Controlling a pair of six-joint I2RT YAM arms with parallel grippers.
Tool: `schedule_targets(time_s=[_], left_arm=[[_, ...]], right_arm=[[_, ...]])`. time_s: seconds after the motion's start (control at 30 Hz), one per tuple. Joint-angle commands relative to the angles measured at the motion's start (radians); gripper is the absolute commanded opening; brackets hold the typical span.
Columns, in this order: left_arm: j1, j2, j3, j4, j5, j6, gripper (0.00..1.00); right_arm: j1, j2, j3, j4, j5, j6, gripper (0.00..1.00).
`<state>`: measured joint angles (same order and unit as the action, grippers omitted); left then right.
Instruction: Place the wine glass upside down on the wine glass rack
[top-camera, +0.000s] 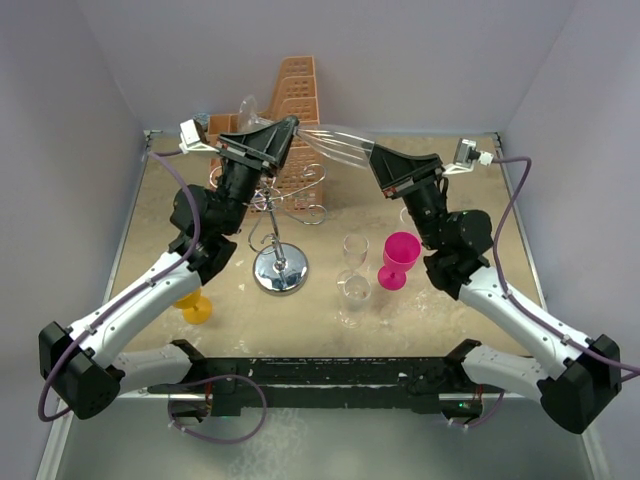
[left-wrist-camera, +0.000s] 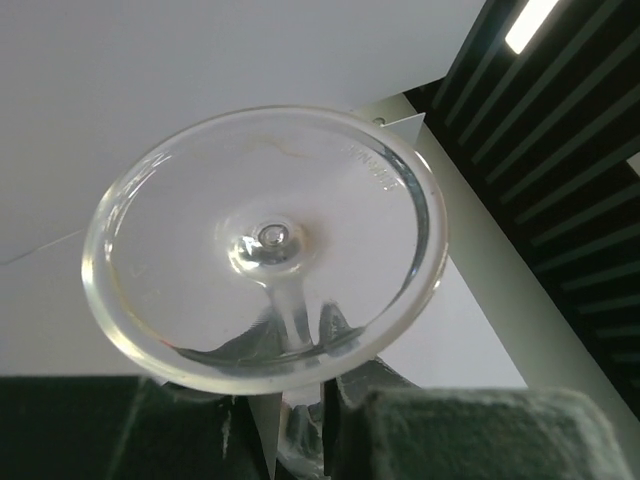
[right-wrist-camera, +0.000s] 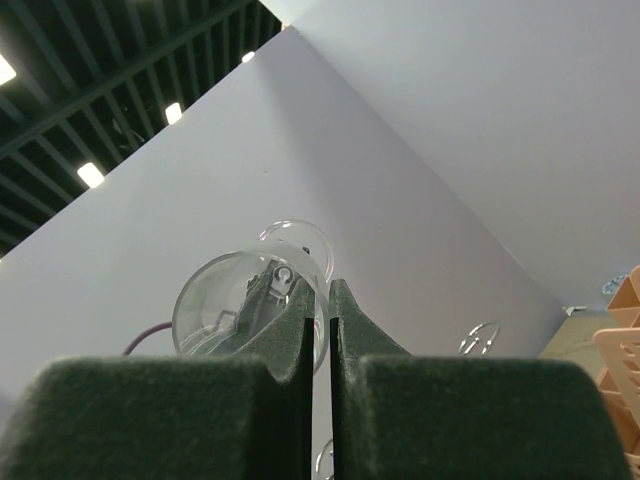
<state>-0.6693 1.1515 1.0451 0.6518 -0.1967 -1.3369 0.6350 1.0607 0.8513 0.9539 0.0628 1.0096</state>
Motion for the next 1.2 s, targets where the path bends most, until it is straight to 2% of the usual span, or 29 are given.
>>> schedule_targets(time_s=[0.0,0.07,0.3,0.47,0.6,0.77,0.87,1.0,1.17], left_arm=[[-0.008,-0.009,0.016,0.098,-0.014,0.048,0.10],[-0.011,-0.009,0.012,0.101,-0.018,0.036,0.05],[-0.014,0.012,0.010,0.126,-0.015,0.053,0.00],[-0.015,-0.004,0.046,0.027,-0.025,0.148,0.00],[-0.015,-0.028,0.110,-0.139,-0.050,0.263,0.00],[-0.013,-0.031,0.234,-0.362,-0.023,0.430,0.00],[-0.013,-0.026,0.336,-0.529,-0.017,0.560,0.00],[-0.013,-0.002,0.504,-0.776,-0.040,0.755,0.00],[-0.013,0.022,0.692,-0.999,-0.187,0.944,0.00]], right_arm=[[0.004,-0.005,0.100,0.030,-0.030,-0.037,0.00],[0.004,-0.008,0.093,0.035,-0.037,-0.047,0.00],[0.004,0.015,0.072,0.086,-0.063,-0.029,0.02],[0.004,-0.023,0.092,-0.038,-0.026,-0.085,0.38],[0.004,-0.100,0.063,-0.180,-0.004,-0.135,0.54],[0.004,-0.202,0.063,-0.445,0.055,-0.245,0.68],[0.003,-0.256,0.070,-0.580,0.077,-0.319,0.70],[0.004,-0.286,0.114,-0.646,0.081,-0.379,0.71],[0.005,-0.261,0.175,-0.641,0.039,-0.433,0.71]])
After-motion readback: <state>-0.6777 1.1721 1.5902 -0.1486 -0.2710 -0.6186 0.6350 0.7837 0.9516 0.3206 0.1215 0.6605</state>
